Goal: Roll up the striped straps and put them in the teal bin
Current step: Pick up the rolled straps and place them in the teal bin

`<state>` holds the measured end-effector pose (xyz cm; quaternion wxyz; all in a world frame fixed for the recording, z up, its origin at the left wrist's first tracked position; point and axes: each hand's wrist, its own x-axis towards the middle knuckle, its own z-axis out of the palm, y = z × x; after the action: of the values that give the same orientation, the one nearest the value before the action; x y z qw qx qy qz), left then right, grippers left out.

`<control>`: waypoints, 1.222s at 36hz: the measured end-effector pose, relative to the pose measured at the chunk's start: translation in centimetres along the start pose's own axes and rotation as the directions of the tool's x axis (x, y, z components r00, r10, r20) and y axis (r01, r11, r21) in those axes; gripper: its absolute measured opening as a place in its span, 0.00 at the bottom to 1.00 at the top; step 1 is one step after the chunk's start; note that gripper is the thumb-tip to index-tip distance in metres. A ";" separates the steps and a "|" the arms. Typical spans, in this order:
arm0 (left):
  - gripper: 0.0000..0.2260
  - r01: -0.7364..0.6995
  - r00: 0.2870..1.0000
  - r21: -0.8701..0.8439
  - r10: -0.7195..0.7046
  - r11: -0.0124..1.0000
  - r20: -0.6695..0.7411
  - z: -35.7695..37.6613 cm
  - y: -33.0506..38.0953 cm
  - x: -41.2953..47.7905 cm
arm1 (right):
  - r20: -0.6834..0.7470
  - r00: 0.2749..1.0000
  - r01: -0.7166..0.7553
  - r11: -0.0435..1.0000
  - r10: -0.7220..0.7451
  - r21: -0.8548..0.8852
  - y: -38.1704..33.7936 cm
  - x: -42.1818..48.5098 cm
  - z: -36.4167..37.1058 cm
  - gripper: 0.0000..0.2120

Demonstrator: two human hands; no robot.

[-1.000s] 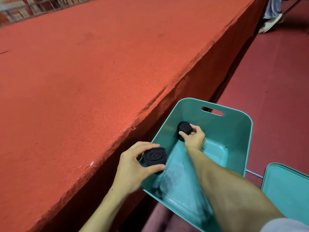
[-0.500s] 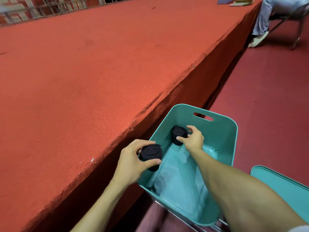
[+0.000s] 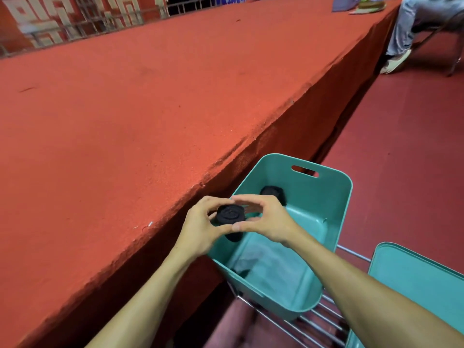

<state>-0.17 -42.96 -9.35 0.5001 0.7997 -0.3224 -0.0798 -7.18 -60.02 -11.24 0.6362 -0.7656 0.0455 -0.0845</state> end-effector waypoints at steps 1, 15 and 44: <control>0.24 -0.008 1.000 0.001 0.008 1.000 -0.002 0.0 0.0 -0.1 | 0.004 1.000 -0.002 1.000 0.002 -0.019 0.1 0.0 0.0 0.29; 0.27 0.023 0.999 0.006 -0.024 1.000 0.029 -0.4 -0.2 -0.3 | 0.098 0.995 0.042 0.984 -0.025 -0.175 -0.8 -0.2 -0.3 0.32; 0.29 -0.070 0.990 0.317 0.026 0.946 0.139 -0.5 -2.4 0.0 | -0.392 0.854 -0.467 0.836 0.341 -0.290 4.0 0.7 -3.4 0.23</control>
<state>1.07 -41.88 -11.20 0.3425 0.8552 -0.3831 -0.0672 -6.99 -64.13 -14.55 0.4649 -0.8203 0.3276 -0.0608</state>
